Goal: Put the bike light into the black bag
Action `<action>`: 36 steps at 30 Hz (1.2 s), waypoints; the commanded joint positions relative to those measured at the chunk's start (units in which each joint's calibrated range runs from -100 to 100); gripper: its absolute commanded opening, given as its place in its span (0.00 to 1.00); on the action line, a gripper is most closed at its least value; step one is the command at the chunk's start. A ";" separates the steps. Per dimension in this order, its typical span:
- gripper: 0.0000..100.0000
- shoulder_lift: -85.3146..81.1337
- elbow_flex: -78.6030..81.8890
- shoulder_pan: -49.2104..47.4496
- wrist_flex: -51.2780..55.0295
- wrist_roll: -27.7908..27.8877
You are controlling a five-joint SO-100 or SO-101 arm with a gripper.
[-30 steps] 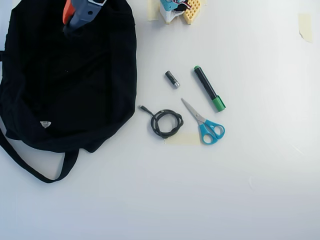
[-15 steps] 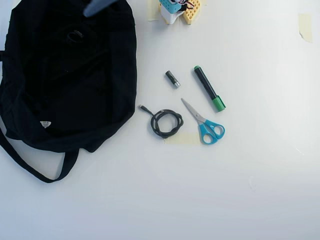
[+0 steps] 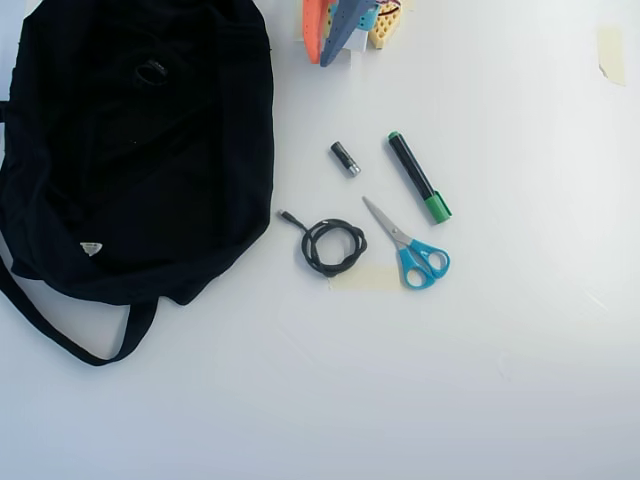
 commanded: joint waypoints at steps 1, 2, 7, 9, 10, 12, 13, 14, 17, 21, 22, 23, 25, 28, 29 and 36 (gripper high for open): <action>0.02 -8.14 8.39 -3.88 0.45 7.45; 0.02 -10.13 10.64 -4.85 1.31 11.01; 0.02 -12.12 15.22 -6.05 8.63 16.62; 0.02 -12.12 18.09 -6.05 9.40 16.52; 0.02 -12.12 19.71 -6.05 9.40 16.52; 0.02 -12.12 23.57 -6.12 9.40 16.52; 0.02 -12.12 25.46 -6.12 9.32 16.57; 0.02 -12.12 27.17 -6.20 9.32 16.57; 0.02 -12.20 31.39 -7.32 9.32 16.57; 0.02 -12.20 36.60 -7.47 9.40 16.57; 0.02 -12.20 36.87 -7.47 9.66 16.62; 0.02 -12.20 36.87 -7.47 10.44 16.68; 0.02 -12.20 36.87 -7.47 12.76 16.68; 0.02 -12.20 36.87 -7.47 22.93 16.68; 0.02 -12.29 36.87 -7.69 25.68 16.62; 0.02 -12.37 36.87 -8.29 24.82 16.73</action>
